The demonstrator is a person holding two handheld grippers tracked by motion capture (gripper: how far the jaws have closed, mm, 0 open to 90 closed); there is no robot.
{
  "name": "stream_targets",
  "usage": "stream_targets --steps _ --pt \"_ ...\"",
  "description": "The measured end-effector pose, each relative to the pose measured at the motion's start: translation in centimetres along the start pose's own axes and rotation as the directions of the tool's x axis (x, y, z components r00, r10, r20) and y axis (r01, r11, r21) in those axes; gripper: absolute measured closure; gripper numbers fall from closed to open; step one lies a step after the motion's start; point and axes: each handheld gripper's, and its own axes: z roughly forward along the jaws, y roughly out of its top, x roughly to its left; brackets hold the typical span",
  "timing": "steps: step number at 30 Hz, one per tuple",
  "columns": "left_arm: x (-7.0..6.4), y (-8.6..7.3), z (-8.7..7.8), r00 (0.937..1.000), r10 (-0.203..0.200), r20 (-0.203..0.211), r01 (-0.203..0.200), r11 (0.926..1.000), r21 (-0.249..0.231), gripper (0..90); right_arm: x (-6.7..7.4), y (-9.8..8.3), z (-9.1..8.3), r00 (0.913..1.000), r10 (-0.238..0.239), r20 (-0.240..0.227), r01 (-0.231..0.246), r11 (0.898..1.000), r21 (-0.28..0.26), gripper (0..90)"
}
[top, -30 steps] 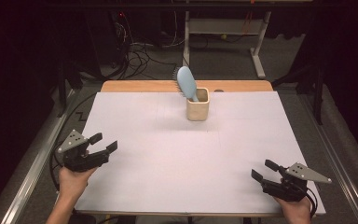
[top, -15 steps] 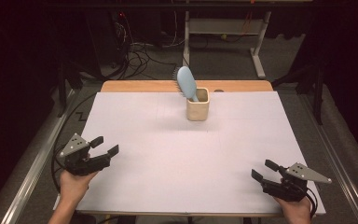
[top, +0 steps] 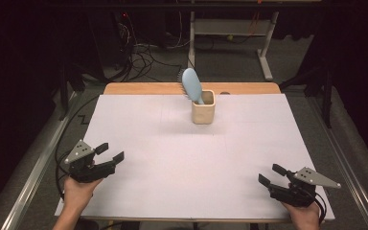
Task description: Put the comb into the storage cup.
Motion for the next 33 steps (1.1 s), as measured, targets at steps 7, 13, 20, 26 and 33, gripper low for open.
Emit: stream_targets --steps 7,13,20,26,33 --pt "0.0 -0.4 0.1 1.0 -0.008 0.0 0.008 1.0 0.0 29.0 0.0 0.0 0.0 1.0 -0.001 0.0 0.001 1.0 0.0 28.7" --pt "0.1 -0.7 0.1 0.9999 -0.015 -0.001 0.015 0.9999 0.003 29.0 0.0 0.0 0.0 1.0 -0.002 0.0 0.002 1.0 0.0 28.7" --pt "0.2 -1.1 0.2 0.9997 -0.026 -0.002 0.026 0.9996 0.006 29.0 0.0 0.0 0.0 1.0 -0.002 0.0 0.002 1.0 0.0 28.8" --pt "0.3 -1.4 0.3 0.9995 -0.033 -0.002 0.033 0.9994 0.012 29.0 0.0 0.0 0.0 1.0 0.001 0.0 -0.001 1.0 0.001 28.8" --pt "0.3 -1.6 0.4 0.9995 -0.033 -0.005 0.033 0.9992 0.021 28.9 0.0 0.0 0.0 1.0 0.002 -0.002 -0.002 1.0 0.0 28.7"
